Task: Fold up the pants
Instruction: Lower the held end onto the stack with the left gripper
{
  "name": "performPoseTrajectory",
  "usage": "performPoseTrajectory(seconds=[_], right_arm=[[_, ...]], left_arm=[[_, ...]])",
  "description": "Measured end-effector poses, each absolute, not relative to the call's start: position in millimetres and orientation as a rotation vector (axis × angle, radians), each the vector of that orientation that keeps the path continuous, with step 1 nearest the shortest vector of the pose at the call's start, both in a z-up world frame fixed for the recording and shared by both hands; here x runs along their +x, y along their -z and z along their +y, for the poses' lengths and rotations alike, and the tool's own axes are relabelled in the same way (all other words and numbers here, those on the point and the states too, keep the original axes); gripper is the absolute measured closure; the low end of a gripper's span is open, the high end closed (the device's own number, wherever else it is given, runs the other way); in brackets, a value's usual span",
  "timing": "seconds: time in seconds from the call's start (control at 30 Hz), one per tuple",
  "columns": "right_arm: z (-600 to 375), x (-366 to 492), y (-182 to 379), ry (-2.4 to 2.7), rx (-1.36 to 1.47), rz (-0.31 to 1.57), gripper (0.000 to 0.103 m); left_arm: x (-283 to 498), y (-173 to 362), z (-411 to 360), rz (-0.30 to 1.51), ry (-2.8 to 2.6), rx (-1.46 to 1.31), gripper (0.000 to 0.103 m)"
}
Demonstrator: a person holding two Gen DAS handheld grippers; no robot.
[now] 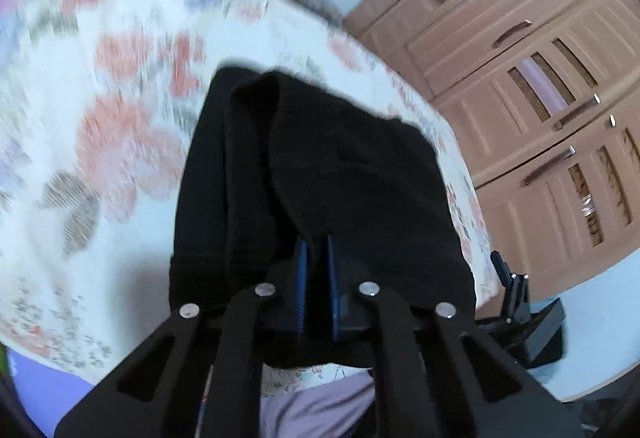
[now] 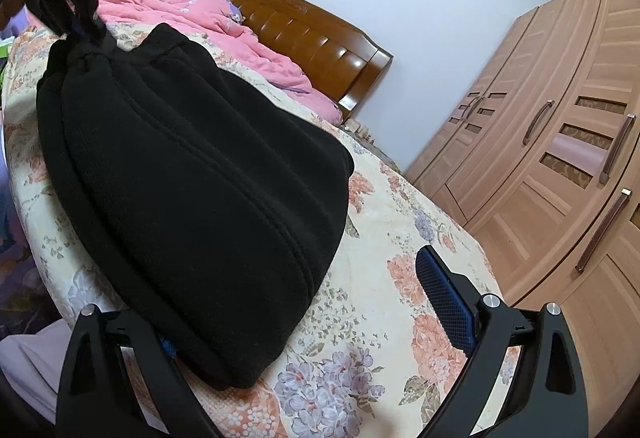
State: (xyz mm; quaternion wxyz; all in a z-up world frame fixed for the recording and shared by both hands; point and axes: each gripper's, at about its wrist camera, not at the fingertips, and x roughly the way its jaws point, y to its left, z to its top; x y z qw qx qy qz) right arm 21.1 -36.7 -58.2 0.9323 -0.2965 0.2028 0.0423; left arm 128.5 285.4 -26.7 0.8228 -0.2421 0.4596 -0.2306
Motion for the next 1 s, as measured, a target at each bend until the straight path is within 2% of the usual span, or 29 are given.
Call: performPoseTrajectory(seconds=[0.17, 0.37, 0.57, 0.67, 0.77, 0.8, 0.83, 0.9, 1.0], right_arm=[[-26, 16, 51, -0.144, -0.608, 0.384, 0.011], [-28, 25, 65, -0.154, -0.625, 0.441, 0.011], [-35, 16, 54, -0.276, -0.594, 0.434, 0.011], [-46, 7, 47, -0.366, -0.565, 0.443, 0.011], [-63, -2, 35, -0.47, -0.494, 0.452, 0.011], [-70, -5, 30, -0.514, -0.453, 0.452, 0.011], [-77, -5, 23, -0.548, -0.406, 0.452, 0.011], [-89, 2, 14, -0.585, -0.319, 0.462, 0.011], [-114, 29, -1, -0.618, -0.125, 0.489, 0.01]], left_arm=[[109, -13, 300, 0.863, 0.39, -0.465, 0.1], [122, 47, 320, 0.983, 0.326, -0.561, 0.1], [117, 42, 312, 0.972, 0.304, -0.534, 0.099], [112, 43, 311, 0.982, 0.298, -0.501, 0.091], [102, 32, 312, 0.944, 0.255, -0.441, 0.058], [99, 27, 312, 0.923, 0.227, -0.415, 0.04], [95, 22, 312, 0.904, 0.192, -0.394, 0.034], [85, 1, 306, 0.832, 0.126, -0.343, 0.033], [77, -27, 279, 0.748, 0.225, -0.295, 0.021]])
